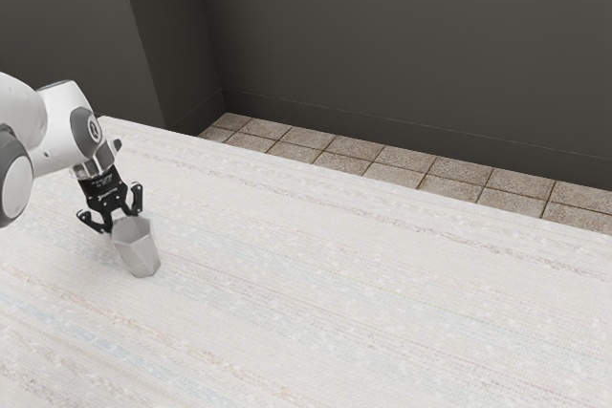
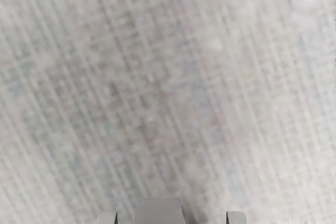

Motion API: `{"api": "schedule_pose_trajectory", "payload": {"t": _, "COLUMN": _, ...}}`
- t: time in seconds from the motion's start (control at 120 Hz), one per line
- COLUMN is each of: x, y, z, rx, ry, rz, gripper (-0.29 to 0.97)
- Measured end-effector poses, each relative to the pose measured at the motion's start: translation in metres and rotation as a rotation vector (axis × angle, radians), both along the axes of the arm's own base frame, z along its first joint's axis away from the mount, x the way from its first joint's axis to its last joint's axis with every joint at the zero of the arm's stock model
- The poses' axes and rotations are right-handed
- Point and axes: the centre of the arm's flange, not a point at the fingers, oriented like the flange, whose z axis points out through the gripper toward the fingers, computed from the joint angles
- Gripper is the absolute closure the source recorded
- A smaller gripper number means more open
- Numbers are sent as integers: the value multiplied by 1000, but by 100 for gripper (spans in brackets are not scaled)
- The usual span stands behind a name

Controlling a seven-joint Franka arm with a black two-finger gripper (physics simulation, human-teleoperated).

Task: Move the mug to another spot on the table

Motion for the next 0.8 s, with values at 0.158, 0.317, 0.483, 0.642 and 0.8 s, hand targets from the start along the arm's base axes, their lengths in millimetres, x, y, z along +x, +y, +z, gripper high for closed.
{"api": "schedule_pose_trajectory", "payload": {"t": 0.158, "x": 3, "y": -3, "z": 13, "rx": 0, "ry": -17, "rz": -12, "gripper": 59}}
{"api": "schedule_pose_trajectory", "payload": {"t": 0.317, "x": 7, "y": -16, "z": 29, "rx": -24, "ry": -34, "rz": -40, "gripper": 61}}
{"api": "schedule_pose_trajectory", "payload": {"t": 0.483, "x": 19, "y": -58, "z": 41, "rx": -80, "ry": -40, "rz": -118, "gripper": 66}}
{"api": "schedule_pose_trajectory", "payload": {"t": 0.642, "x": 20, "y": -105, "z": 35, "rx": -177, "ry": 34, "rz": -204, "gripper": 70}}
{"api": "schedule_pose_trajectory", "payload": {"t": 0.8, "x": 21, "y": -153, "z": 23, "rx": -274, "ry": 161, "rz": -309, "gripper": 72}}
